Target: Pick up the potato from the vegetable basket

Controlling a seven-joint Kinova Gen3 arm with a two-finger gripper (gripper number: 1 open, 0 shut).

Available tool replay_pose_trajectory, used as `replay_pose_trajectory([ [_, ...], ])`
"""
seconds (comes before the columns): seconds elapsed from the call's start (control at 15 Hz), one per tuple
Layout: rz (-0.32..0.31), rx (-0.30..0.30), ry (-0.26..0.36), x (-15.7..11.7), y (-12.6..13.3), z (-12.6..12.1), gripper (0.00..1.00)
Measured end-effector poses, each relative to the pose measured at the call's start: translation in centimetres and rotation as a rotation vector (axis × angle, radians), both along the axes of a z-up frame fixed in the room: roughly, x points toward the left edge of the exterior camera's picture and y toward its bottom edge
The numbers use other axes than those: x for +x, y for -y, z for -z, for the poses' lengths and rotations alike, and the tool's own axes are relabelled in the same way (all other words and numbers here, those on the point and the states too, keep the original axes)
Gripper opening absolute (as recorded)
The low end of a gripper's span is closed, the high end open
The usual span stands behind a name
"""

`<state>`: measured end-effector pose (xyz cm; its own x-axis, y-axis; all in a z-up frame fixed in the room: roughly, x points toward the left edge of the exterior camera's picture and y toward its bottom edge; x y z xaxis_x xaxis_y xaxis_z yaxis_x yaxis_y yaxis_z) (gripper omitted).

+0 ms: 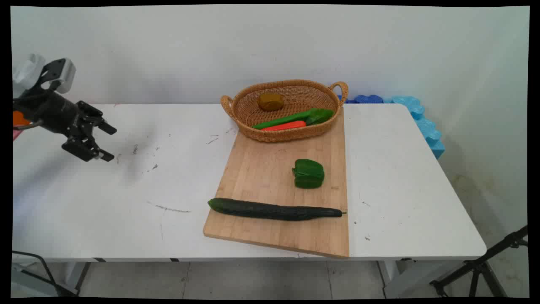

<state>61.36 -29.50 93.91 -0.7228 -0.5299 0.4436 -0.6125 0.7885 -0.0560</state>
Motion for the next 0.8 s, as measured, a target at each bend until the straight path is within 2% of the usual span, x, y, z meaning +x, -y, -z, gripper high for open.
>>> replay_pose_trajectory([
  [0.27,0.012,-0.013,0.008,-1.6,1.4,-0.5,1.00],
  [0.8,0.059,-0.064,0.027,-6.9,6.2,-1.4,1.00],
])
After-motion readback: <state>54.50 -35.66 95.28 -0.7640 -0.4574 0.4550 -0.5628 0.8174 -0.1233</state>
